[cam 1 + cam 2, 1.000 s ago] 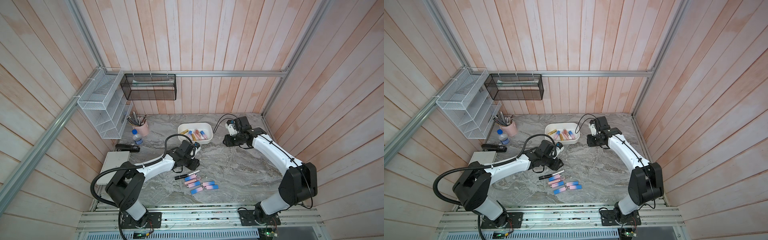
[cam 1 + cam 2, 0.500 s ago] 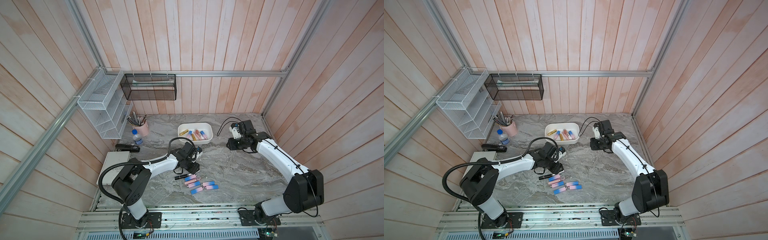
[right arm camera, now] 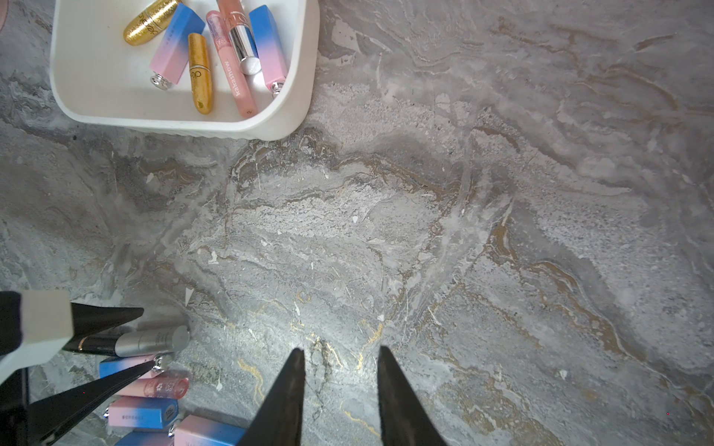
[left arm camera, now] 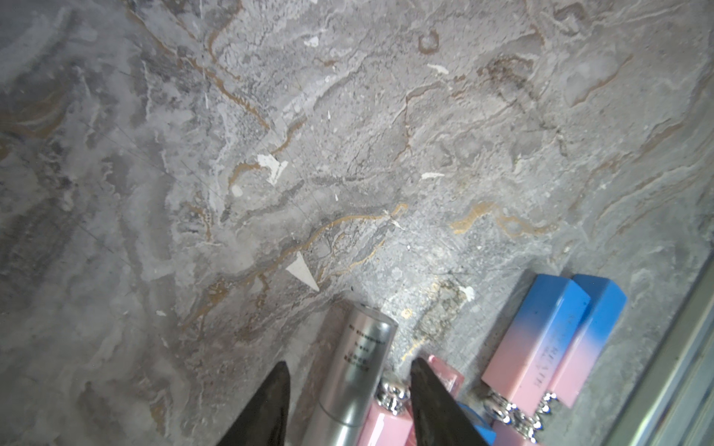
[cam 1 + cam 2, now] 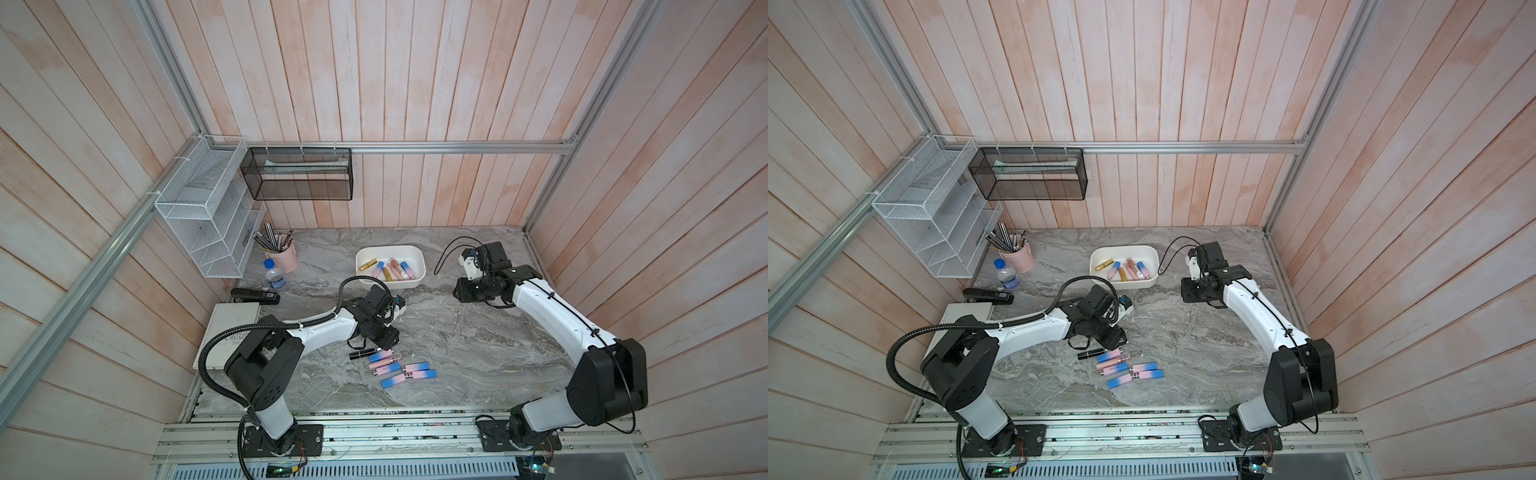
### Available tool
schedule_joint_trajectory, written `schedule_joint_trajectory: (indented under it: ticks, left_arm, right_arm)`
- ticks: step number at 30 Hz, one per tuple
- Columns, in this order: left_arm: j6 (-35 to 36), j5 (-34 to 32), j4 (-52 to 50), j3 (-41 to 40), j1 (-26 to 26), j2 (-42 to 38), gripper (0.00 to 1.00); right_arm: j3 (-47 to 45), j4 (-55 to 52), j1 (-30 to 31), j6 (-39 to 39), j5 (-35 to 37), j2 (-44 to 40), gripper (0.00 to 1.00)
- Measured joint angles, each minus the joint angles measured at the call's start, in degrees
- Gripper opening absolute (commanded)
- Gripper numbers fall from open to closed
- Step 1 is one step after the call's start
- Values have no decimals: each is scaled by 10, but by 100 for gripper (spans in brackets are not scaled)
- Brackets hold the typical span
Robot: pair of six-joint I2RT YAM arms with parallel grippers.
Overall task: Put the lipstick into the storage box
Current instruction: Pick up the lipstick at the center of the board.
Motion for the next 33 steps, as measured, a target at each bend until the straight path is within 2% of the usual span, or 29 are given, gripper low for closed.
schedule_joint_trajectory:
  ticks: [7, 15, 23, 28, 33]
  left_arm:
    - [7, -16, -10, 0, -2, 14, 52]
    - [13, -28, -9, 2, -3, 29, 46]
    - [20, -38, -5, 14, -3, 41, 31]
    - [23, -42, -6, 28, -3, 50, 14]
    - [24, -47, -13, 43, -3, 56, 10]
  right_arm:
    - [-12, 0, 0, 6, 0, -11, 33]
    - [-19, 0, 0, 15, 0, -28, 33]
    - [-20, 0, 0, 15, -2, -32, 34]
    - [-28, 7, -1, 15, -38, -32, 35]
    - [-39, 15, -1, 14, -92, -32, 37]
